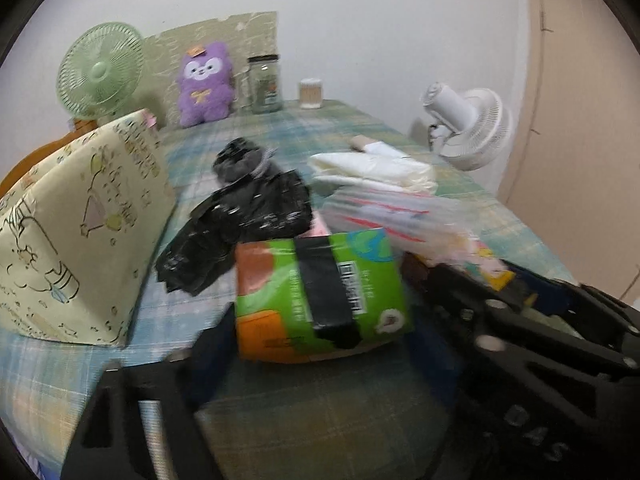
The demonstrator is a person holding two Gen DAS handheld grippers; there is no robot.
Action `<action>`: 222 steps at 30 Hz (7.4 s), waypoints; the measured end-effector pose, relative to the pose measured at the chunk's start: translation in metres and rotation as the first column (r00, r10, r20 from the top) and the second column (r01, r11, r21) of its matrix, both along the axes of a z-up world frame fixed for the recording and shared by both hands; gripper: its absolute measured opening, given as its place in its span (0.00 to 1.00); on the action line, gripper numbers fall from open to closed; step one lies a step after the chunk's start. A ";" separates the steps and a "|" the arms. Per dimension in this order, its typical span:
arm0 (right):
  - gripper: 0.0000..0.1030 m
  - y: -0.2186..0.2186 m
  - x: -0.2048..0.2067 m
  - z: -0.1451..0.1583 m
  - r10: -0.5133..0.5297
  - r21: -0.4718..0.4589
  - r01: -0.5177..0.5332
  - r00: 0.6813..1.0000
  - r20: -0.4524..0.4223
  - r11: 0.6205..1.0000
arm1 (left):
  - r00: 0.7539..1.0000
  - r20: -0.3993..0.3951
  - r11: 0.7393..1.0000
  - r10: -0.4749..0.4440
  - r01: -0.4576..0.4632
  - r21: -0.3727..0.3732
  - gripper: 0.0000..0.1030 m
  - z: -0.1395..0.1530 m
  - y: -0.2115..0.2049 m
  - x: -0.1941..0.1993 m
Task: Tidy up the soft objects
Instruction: 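Move left gripper to green tissue pack while right gripper reaches yellow cartoon tissue pack, then close left gripper on green tissue pack while right gripper grasps yellow cartoon pack, then carry green pack with left gripper while right gripper carries yellow pack over fabric box, then open left gripper dropping green pack into box while right gripper drops yellow pack, then withdraw both grippers from the box toward the black bag and clear bag, then grasp the clear red-striped plastic bag with the right gripper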
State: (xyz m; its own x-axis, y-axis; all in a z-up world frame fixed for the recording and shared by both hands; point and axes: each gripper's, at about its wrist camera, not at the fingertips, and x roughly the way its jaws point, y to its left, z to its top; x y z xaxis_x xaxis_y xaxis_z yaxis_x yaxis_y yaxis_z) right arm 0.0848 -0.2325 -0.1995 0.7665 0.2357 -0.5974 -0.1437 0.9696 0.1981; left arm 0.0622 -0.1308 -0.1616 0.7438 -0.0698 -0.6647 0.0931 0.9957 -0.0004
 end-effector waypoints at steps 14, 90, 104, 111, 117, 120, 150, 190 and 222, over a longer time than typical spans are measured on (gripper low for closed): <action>0.49 0.000 -0.016 0.035 -0.033 -0.001 0.033 0.999 0.033 0.999 | 0.999 0.035 1.000 0.003 -0.003 -0.018 0.71 0.032 0.007 -0.010; 0.50 0.207 0.031 0.127 0.156 -0.057 -0.152 0.984 0.084 0.987 | 0.993 0.050 0.994 0.108 -0.108 0.000 0.70 0.103 0.193 0.027; 0.50 0.240 0.055 0.097 0.196 -0.070 -0.195 0.981 0.004 0.978 | 0.991 -0.039 0.991 0.130 -0.129 0.029 0.73 0.070 0.225 0.046; 0.50 0.251 0.064 0.090 0.206 -0.084 -0.207 0.978 -0.010 0.975 | 0.985 -0.083 0.989 0.149 -0.148 0.011 0.85 0.061 0.235 0.053; 0.57 0.255 0.068 0.089 0.231 -0.095 -0.233 0.973 -0.027 0.968 | 0.984 -0.082 0.987 0.160 -0.160 0.012 0.92 0.060 0.237 0.055; 0.64 0.256 0.069 0.090 0.251 -0.076 -0.253 0.967 -0.035 0.965 | 0.983 -0.081 0.987 0.162 -0.163 -0.002 0.94 0.061 0.239 0.055; 0.85 0.220 0.034 0.131 0.210 -0.090 -0.204 0.975 0.065 0.975 | 0.987 0.049 0.988 0.154 -0.154 -0.009 1.00 0.103 0.209 0.026; 0.90 0.114 -0.014 0.155 0.084 -0.111 -0.066 0.982 0.169 0.992 | 0.982 0.180 0.998 0.056 -0.054 -0.014 1.00 0.124 0.107 -0.011; 0.78 0.046 0.007 0.079 0.022 -0.046 -0.018 0.997 0.077 0.999 | 0.997 0.080 1.000 0.010 -0.009 -0.011 0.99 0.054 0.044 0.016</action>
State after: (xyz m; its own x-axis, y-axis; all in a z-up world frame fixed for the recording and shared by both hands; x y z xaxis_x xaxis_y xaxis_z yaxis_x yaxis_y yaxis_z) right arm 0.0914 -0.1866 -0.1202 0.8062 0.2254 -0.5471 -0.1763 0.9741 0.1416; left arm 0.0778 -0.0872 -0.1074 0.7956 -0.0698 -0.6018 0.0841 0.9964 -0.0043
